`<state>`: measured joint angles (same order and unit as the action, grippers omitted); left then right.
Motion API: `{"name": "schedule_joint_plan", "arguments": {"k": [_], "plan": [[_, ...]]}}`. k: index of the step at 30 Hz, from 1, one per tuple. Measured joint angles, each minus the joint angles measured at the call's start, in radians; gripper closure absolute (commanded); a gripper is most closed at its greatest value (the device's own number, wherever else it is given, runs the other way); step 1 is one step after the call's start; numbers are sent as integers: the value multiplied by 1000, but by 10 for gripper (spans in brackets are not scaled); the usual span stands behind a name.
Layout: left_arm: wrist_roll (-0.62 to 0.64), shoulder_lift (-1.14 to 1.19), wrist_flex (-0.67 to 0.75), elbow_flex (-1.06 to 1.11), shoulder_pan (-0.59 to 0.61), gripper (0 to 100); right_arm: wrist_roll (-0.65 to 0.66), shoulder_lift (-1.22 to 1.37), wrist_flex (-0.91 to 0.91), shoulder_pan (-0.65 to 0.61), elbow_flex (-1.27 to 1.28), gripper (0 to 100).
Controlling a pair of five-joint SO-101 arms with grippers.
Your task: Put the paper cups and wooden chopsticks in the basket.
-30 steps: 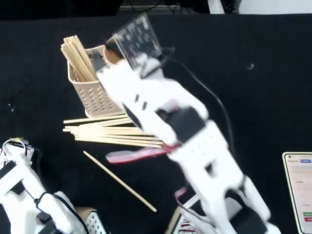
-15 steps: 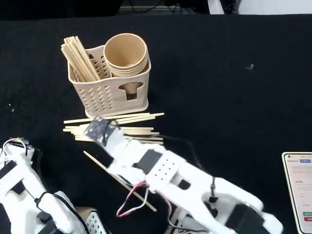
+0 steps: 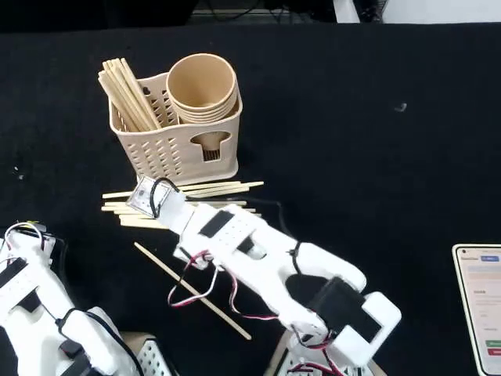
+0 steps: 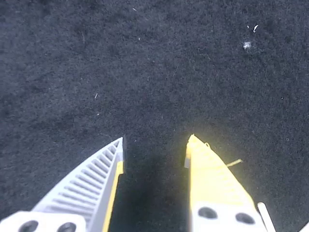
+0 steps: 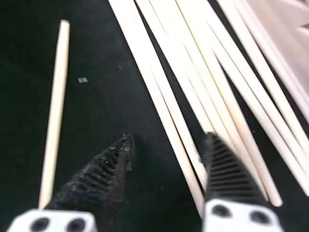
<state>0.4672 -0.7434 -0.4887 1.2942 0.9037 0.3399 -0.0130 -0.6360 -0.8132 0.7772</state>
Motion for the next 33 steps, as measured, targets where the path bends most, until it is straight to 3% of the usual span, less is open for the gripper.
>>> {"name": "schedule_joint_plan", "arguments": {"k": [1, 5, 12, 27, 33], "plan": [[0, 0, 0, 0, 0, 787, 28, 0, -15, 3, -2, 990], [0, 0, 0, 0, 0, 787, 72, 0, -84, 5, -9, 989], [0, 0, 0, 0, 0, 787, 37, -58, -229, 2, -17, 988], [0, 0, 0, 0, 0, 787, -38, -629, -448, 3, 40, 988], [0, 0, 0, 0, 0, 787, -58, -936, -295, 3, 18, 988]]}}
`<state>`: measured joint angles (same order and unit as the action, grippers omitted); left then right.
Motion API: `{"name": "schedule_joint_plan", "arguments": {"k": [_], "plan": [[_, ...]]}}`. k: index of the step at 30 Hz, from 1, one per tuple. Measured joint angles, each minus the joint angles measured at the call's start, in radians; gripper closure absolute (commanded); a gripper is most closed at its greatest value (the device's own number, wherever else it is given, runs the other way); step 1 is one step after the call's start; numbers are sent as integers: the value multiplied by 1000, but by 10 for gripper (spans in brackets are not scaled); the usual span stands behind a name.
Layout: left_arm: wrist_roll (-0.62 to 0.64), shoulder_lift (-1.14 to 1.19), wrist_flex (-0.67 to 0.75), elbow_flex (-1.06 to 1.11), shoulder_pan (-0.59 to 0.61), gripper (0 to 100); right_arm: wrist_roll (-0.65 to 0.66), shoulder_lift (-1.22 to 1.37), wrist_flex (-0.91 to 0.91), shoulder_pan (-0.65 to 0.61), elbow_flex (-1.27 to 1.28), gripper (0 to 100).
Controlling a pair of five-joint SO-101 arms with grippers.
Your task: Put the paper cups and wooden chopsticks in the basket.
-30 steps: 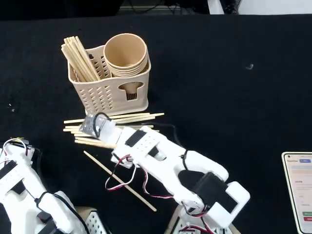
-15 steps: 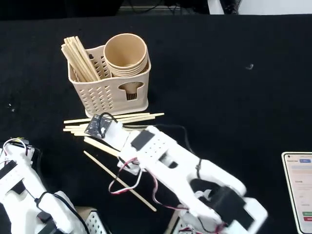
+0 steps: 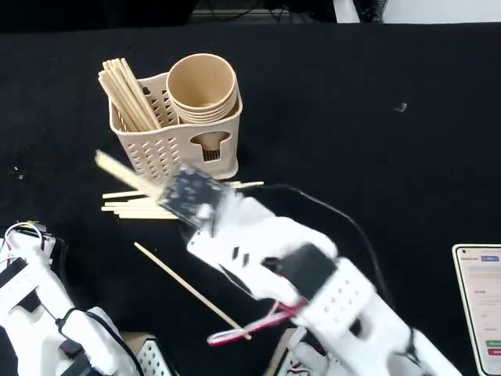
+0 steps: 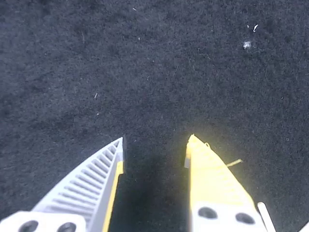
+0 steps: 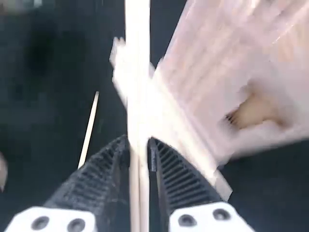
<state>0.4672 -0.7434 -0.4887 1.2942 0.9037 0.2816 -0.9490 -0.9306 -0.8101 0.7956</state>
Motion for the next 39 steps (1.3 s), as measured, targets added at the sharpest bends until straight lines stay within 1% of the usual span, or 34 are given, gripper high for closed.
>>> {"name": "schedule_joint_plan", "arguments": {"k": [5, 8, 13, 15, 18, 20, 23, 27, 30, 32, 35, 36, 39], "plan": [[0, 0, 0, 0, 0, 787, -123, -49, 316, 0, 0, 987], [0, 0, 0, 0, 0, 787, -153, -40, 548, 2, 0, 987], [0, 0, 0, 0, 0, 787, -161, 100, 911, 9, 0, 987], [0, 0, 0, 0, 0, 787, -161, 166, 1023, 12, 0, 987], [0, 0, 0, 0, 0, 787, -163, 282, 1189, 55, -8, 987], [0, 0, 0, 0, 0, 787, -163, 373, 1269, 84, -38, 987], [0, 0, 0, 0, 0, 787, -163, 514, 1306, 123, -115, 988], [0, 0, 0, 0, 0, 787, -175, 684, 1312, 133, -193, 987], [0, 0, 0, 0, 0, 787, -252, 755, 1313, 130, -222, 982], [0, 0, 0, 0, 0, 787, -307, 775, 1292, 133, -247, 938], [0, 0, 0, 0, 0, 787, -350, 778, 1171, 133, -295, 819], [0, 0, 0, 0, 0, 787, -362, 778, 1114, 133, -313, 799], [0, 0, 0, 0, 0, 787, -388, 773, 933, 135, -361, 808]]}}
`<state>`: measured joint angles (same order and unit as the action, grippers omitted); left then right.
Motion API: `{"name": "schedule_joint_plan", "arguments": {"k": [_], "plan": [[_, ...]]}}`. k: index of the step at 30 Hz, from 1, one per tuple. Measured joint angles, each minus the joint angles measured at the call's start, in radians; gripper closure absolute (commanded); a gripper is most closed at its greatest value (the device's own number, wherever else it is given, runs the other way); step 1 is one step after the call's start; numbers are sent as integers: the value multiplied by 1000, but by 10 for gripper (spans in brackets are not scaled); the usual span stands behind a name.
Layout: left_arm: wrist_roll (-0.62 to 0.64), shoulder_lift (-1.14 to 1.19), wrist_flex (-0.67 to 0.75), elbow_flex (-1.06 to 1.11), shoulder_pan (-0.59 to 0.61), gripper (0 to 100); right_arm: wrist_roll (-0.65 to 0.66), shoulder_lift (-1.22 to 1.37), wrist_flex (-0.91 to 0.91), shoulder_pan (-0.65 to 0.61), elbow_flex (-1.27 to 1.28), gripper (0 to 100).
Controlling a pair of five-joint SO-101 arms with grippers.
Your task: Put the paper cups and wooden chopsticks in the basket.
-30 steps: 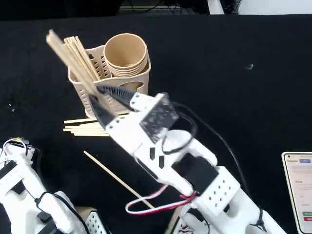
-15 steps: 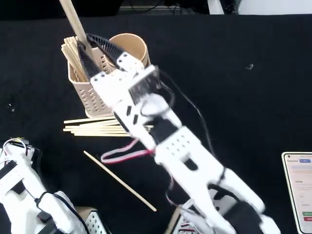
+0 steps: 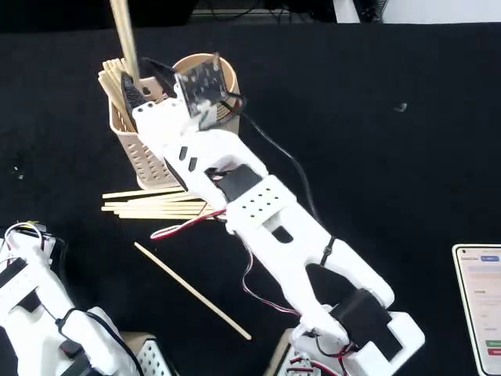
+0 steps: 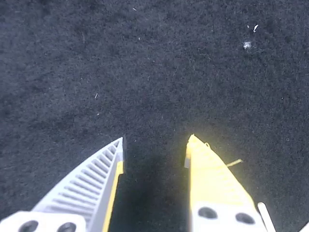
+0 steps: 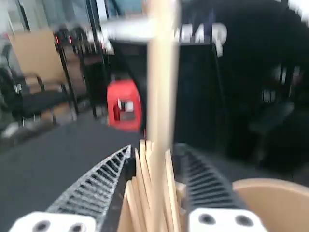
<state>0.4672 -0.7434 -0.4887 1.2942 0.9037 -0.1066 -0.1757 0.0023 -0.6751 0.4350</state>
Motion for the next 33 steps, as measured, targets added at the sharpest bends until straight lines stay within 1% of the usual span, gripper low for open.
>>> {"name": "schedule_joint_plan", "arguments": {"k": [4, 6, 9, 11, 14, 15, 17, 19, 21, 23, 26, 30, 33], "plan": [[0, 0, 0, 0, 0, 787, -6, -92, -224, 3, -26, 834], [0, 0, 0, 0, 0, 787, -6, -180, -331, 5, -26, 854], [0, 0, 0, 0, 0, 787, -6, -338, -539, 37, -26, 874], [0, 0, 0, 0, 0, 787, -6, -453, -692, 91, -29, 875], [0, 0, 0, 0, 0, 787, -11, -615, -893, 219, -2, 875], [0, 0, 0, 0, 0, 787, -12, -660, -931, 265, 31, 875], [0, 0, 0, 0, 0, 787, -12, -720, -953, 350, 135, 876], [0, 0, 0, 0, 0, 787, -12, -735, -930, 416, 272, 877], [0, 0, 0, 0, 0, 787, -12, -730, -841, 450, 428, 878], [0, 0, 0, 0, 0, 787, -12, -706, -710, 443, 580, 878], [0, 0, 0, 0, 0, 787, -12, -632, -457, 425, 763, 878], [0, 0, 0, 0, 0, 787, -23, -522, -157, 402, 878, 878], [0, 0, 0, 0, 0, 787, -100, -436, -49, 390, 881, 878]]}}
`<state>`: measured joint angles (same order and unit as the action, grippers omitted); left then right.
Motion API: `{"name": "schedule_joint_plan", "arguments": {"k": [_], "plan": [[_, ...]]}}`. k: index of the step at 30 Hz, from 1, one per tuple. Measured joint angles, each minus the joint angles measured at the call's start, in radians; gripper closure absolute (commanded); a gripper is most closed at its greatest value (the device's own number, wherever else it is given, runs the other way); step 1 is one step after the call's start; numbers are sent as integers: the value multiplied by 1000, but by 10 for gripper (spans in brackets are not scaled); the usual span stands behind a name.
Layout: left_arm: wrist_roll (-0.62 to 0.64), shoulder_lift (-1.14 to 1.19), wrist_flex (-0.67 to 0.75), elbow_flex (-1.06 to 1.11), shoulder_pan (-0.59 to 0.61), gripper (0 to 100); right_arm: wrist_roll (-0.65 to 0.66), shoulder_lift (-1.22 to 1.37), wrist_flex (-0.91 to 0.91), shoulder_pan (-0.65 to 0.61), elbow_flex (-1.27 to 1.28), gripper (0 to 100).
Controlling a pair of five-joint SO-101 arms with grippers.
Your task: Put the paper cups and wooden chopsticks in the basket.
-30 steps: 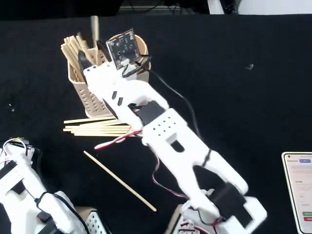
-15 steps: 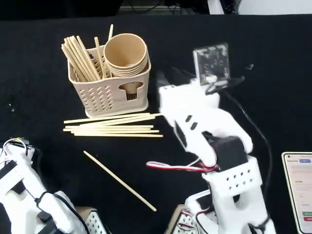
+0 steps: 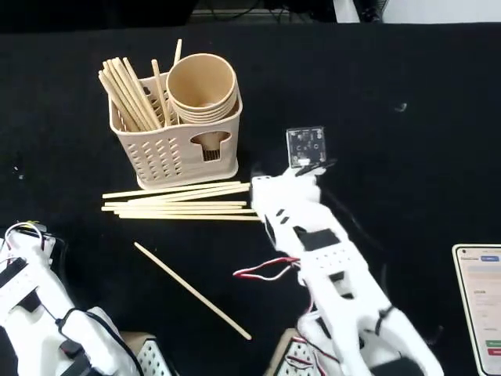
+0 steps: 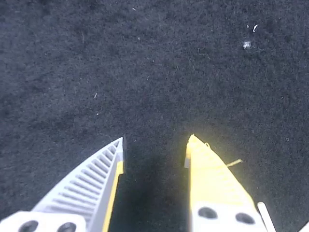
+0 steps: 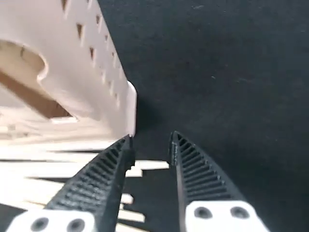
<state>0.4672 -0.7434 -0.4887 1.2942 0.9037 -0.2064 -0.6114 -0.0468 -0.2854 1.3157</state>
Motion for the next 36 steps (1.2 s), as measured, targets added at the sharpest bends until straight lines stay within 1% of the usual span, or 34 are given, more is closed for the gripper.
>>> {"name": "schedule_joint_plan", "arguments": {"k": [5, 9, 13, 18, 22, 26, 31, 36], "plan": [[0, 0, 0, 0, 0, 787, -161, 161, 46, 0, -58, 878], [0, 0, 0, 0, 0, 787, -219, 308, 51, 0, -158, 878], [0, 0, 0, 0, 0, 787, -230, 431, 51, -2, -229, 878], [0, 0, 0, 0, 0, 787, -230, 523, 51, -71, -278, 878], [0, 0, 0, 0, 0, 787, -230, 539, 51, -140, -282, 878], [0, 0, 0, 0, 0, 787, -230, 539, 40, -158, -282, 878], [0, 0, 0, 0, 0, 787, -230, 537, -58, -163, -288, 878], [0, 0, 0, 0, 0, 787, -230, 537, -199, -163, -347, 878]]}}
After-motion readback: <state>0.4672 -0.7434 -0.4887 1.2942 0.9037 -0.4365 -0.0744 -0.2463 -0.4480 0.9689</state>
